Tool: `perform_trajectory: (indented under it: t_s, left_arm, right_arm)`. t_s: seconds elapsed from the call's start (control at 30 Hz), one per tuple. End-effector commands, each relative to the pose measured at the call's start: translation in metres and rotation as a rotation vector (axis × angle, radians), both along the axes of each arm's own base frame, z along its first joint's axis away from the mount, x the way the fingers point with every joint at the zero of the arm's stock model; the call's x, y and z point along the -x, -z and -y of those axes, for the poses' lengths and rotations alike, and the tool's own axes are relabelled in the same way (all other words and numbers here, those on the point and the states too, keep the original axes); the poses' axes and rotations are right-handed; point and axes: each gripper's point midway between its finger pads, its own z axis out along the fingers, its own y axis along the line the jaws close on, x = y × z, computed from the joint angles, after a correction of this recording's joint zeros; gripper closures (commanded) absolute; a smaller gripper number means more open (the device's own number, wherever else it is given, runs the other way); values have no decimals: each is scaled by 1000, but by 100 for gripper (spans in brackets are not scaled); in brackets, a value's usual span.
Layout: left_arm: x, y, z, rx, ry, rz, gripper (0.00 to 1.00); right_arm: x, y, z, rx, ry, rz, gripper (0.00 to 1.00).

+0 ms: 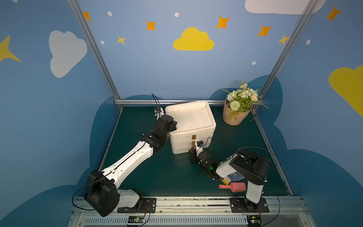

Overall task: Place the umbrella in the drawer by color
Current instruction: Close the drawer in the storage box, then move the storage box to the center of the board.

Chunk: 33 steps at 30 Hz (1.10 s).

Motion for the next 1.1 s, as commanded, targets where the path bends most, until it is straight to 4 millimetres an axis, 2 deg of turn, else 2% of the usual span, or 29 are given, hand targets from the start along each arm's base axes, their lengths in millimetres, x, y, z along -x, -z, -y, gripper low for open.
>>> perform_trajectory:
  t_s: [0.0,0.13,0.23,0.43,0.6,0.77,0.87,0.93,1.07]
  left_arm:
    - [64,79,24,-23,227,-365,97]
    - [66,79,23,-42,233,-381,97]
    - [68,80,18,-64,225,-401,97]
    - [77,86,9,-80,223,-437,97]
    - [85,91,-1,-89,204,-460,95]
    - [92,91,-12,-106,183,-472,94]
    - [97,91,-20,-118,168,-473,94]
    - [102,92,-25,-125,159,-477,94]
    - [111,91,-37,-151,135,-480,93]
  right_arm:
    - [-26,-65,-19,-170,33,187,63]
    - [-28,-69,-19,-164,47,207,63]
    - [-16,-71,-18,-151,27,210,62]
    - [21,-67,-12,-11,-16,125,58]
    - [60,-63,3,72,-103,7,56]
    - [105,-79,16,195,-282,-107,54]
    - [120,-99,34,205,-315,-70,53]
    - [123,-115,55,209,-287,-35,52]
    - [111,-155,116,183,-79,90,51]
